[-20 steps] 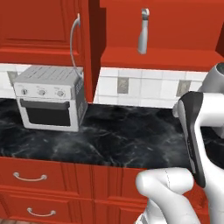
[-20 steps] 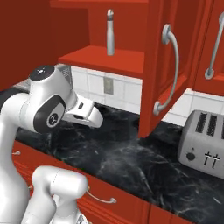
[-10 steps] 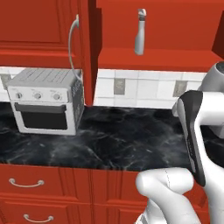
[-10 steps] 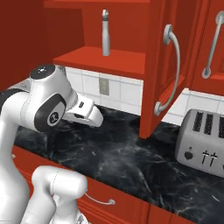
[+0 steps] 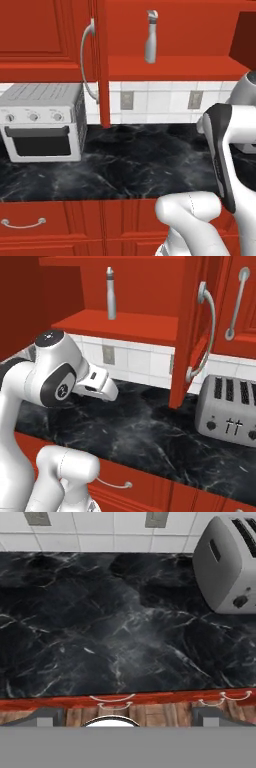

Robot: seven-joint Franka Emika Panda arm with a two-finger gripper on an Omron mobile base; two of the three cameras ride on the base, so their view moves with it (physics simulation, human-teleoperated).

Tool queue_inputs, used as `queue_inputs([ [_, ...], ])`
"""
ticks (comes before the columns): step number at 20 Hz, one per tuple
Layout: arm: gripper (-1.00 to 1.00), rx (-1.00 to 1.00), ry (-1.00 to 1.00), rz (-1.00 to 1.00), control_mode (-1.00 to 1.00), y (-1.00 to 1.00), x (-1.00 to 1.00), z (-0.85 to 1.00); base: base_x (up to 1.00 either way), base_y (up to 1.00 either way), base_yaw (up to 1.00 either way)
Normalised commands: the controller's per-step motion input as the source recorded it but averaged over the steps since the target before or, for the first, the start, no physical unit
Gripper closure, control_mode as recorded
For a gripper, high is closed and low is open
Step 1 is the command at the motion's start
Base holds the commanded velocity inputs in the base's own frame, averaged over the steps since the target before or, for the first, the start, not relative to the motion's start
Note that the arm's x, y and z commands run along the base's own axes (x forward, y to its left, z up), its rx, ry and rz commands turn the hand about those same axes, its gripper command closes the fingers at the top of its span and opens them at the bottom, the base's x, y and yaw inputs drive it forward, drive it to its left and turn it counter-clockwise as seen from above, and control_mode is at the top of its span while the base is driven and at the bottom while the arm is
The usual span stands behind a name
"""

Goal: Move the cutting board and knife to the sink. Then move spray from the cabinet to the counter.

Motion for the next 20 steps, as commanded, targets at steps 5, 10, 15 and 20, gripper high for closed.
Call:
queue_inputs([
  [5,-1.0,0.0,0.0,0.0,1.0,0.0,0.0,0.0,0.0,0.67,-0.18],
  [10,-1.0,0.0,0.0,0.0,1.0,0.0,0.0,0.0,0.01,0.27,-0.02],
  [15,-1.0,0.0,0.0,0.0,1.0,0.0,0.0,0.0,0.0,0.0,0.0],
  [20,-1.0,0.0,0.0,0.0,1.0,0.0,0.0,0.0,0.0,0.0,0.0],
])
